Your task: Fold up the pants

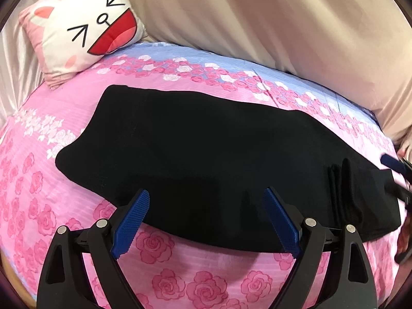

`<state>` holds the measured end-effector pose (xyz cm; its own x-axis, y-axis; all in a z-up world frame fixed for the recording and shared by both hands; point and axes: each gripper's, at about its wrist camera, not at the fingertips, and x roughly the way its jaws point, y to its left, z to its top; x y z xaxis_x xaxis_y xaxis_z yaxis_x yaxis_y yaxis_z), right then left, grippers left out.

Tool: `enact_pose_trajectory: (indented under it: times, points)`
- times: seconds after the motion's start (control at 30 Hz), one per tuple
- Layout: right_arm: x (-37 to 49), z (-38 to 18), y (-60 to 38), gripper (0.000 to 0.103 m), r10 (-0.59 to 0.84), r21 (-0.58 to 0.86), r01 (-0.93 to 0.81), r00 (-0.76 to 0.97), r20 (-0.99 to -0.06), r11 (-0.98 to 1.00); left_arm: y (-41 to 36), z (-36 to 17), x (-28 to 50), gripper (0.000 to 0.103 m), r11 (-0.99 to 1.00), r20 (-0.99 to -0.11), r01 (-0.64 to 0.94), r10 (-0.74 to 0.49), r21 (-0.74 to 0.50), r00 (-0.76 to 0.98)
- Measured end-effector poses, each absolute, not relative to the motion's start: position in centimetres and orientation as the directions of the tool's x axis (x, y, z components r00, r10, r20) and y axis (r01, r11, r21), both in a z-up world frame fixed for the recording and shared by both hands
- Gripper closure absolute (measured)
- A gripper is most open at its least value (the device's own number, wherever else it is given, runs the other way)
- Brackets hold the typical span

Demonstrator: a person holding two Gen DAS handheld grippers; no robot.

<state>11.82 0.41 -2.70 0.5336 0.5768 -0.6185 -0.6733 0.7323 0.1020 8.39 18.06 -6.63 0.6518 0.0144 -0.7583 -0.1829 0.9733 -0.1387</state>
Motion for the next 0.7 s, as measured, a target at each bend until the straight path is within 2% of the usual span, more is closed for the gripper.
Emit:
enact_pose_trajectory:
  times: [0.07, 0.2, 0.23, 0.27, 0.33, 0.37, 0.4, 0.47, 0.57, 0.63, 0.7]
  points:
    - [15.0, -4.0, 1.0, 0.031, 0.543, 0.087, -0.694, 0.473, -0.694, 0.715, 18.1, -6.4, 8.3, 0.016, 0.971, -0.756, -0.183, 0.004, -0.153, 0.655]
    - [17.0, -6.4, 2.8, 0.032, 0.521, 0.07, -0.764, 0.367, -0.77, 0.642, 17.8, -5.8, 7.7, 0.016, 0.978, -0.745, -0.174, 0.032, -0.114, 0.667]
    - [17.2, -7.2, 3.4, 0.038, 0.501, 0.056, -0.776, 0.349, -0.792, 0.629, 17.9, -5.8, 7.7, 0.016, 0.978, -0.746, -0.178, 0.038, -0.109, 0.665]
    - [17.2, -8.0, 4.0, 0.048, 0.485, 0.046, -0.789, 0.329, -0.81, 0.613, 18.0, -5.9, 7.8, 0.016, 0.978, -0.747, -0.18, 0.038, -0.11, 0.664]
    - [17.0, -8.0, 4.3, 0.064, 0.484, 0.039, -0.78, 0.347, -0.803, 0.624, 18.4, -6.0, 8.0, 0.016, 0.976, -0.752, -0.188, 0.039, -0.113, 0.658]
    - [16.8, -7.6, 4.4, 0.077, 0.469, 0.01, -0.774, 0.373, -0.8, 0.633, 18.5, -6.0, 8.1, 0.016, 0.975, -0.753, -0.193, 0.043, -0.112, 0.657]
    - [16.5, -7.3, 4.3, 0.082, 0.447, -0.027, -0.759, 0.411, -0.795, 0.65, 18.7, -6.0, 8.3, 0.016, 0.974, -0.754, -0.197, 0.046, -0.112, 0.655]
    - [16.5, -6.1, 3.7, 0.084, 0.413, -0.089, -0.707, 0.505, -0.758, 0.701, 19.0, -6.1, 8.6, 0.016, 0.971, -0.755, -0.205, 0.044, -0.121, 0.655]
    - [17.5, -4.4, 2.1, 0.084, 0.418, -0.053, -0.63, 0.573, -0.706, 0.775, 19.1, -6.0, 8.9, 0.016, 0.971, -0.754, -0.203, 0.04, -0.125, 0.656]
    - [18.5, -5.9, 2.8, 0.08, 0.4, -0.032, -0.628, 0.534, -0.745, 0.778, 18.9, -5.9, 9.0, 0.016, 0.973, -0.751, -0.195, 0.036, -0.125, 0.659]
    - [18.9, -7.8, 3.5, 0.069, 0.366, -0.055, -0.619, 0.532, -0.763, 0.784, 18.6, -5.8, 9.0, 0.016, 0.975, -0.752, -0.184, 0.029, -0.124, 0.659]
